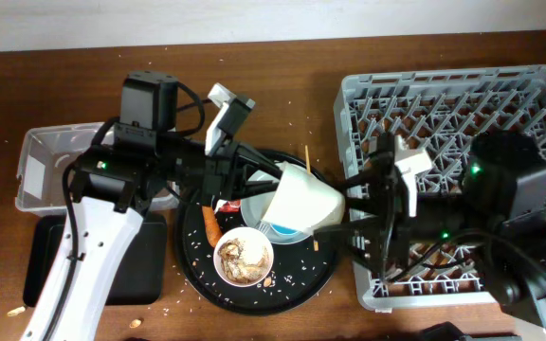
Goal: Sort waste into correct bins and load items into the dishwasher rack
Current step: 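Hand the white cup to the right gripper and place it in the rack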
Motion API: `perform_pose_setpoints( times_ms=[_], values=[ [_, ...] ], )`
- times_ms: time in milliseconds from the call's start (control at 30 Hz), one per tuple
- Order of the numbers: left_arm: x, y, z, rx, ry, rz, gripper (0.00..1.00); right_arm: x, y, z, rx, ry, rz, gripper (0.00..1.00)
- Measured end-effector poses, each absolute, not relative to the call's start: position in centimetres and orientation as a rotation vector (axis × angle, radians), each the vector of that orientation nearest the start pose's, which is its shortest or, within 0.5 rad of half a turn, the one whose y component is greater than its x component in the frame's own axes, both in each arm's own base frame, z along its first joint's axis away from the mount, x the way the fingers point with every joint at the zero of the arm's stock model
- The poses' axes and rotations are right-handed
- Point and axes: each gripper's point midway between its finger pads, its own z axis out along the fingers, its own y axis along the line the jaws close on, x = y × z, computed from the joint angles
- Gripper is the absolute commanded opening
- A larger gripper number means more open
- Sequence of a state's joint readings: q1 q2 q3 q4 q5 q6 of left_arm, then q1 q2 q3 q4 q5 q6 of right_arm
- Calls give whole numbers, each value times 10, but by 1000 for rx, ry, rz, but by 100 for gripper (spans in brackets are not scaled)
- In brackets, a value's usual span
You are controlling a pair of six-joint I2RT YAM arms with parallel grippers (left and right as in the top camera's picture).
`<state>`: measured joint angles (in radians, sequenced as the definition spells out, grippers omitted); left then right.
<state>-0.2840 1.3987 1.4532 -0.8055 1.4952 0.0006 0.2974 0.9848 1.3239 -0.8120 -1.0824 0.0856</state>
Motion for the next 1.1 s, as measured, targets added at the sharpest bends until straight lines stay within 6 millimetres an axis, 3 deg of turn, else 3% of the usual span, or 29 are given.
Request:
perform_pose_setpoints(
  times_ms=[67, 100, 200, 267, 333, 367, 433, 533, 600, 667, 733, 800, 967, 1033, 1100],
  values=[
    [219, -243, 389, 1022, 1740, -1852, 5, 169, 212, 401, -896, 1804, 1321, 57],
    [219, -243, 390, 1023, 1738, -1855, 18, 169, 212, 401, -895, 1804, 1320, 56],
    [219, -243, 390, 1033, 1726, -1844, 23, 168, 211, 402, -887, 1802, 1293, 55],
    [221, -243, 388, 1027, 1738, -1832, 62, 164, 206, 406, -873, 1786, 1243, 55],
    [223, -243, 386, 1025, 1745, -1809, 75, 161, 201, 408, -851, 1784, 1199, 55],
    [224, -244, 385, 1018, 1755, -1804, 92, 161, 198, 406, -826, 1806, 1176, 55],
    [226, -244, 384, 1012, 1767, -1791, 95, 165, 185, 392, -734, 1901, 1077, 49],
    [227, -244, 383, 1010, 1770, -1784, 97, 172, 152, 366, -502, 2126, 883, 55],
    [227, -244, 382, 1008, 1775, -1778, 97, 180, 105, 358, -211, 2251, 633, 56],
    [228, -244, 381, 1004, 1781, -1769, 97, 173, 45, 354, 142, 2307, 347, 56],
    [229, -244, 381, 1001, 1786, -1762, 97, 157, 3, 338, 404, 2354, 139, 56],
    [230, -244, 380, 999, 1790, -1757, 97, 140, -24, 320, 597, 2426, -24, 56],
    [230, -244, 380, 999, 1790, -1754, 97, 148, -58, 293, 880, 2516, -230, 56],
    [230, -244, 379, 995, 1796, -1757, 97, 166, -72, 261, 958, 2665, -310, 57],
    [230, -244, 379, 996, 1795, -1756, 97, 177, -80, 242, 990, 2755, -320, 57]
  ],
)
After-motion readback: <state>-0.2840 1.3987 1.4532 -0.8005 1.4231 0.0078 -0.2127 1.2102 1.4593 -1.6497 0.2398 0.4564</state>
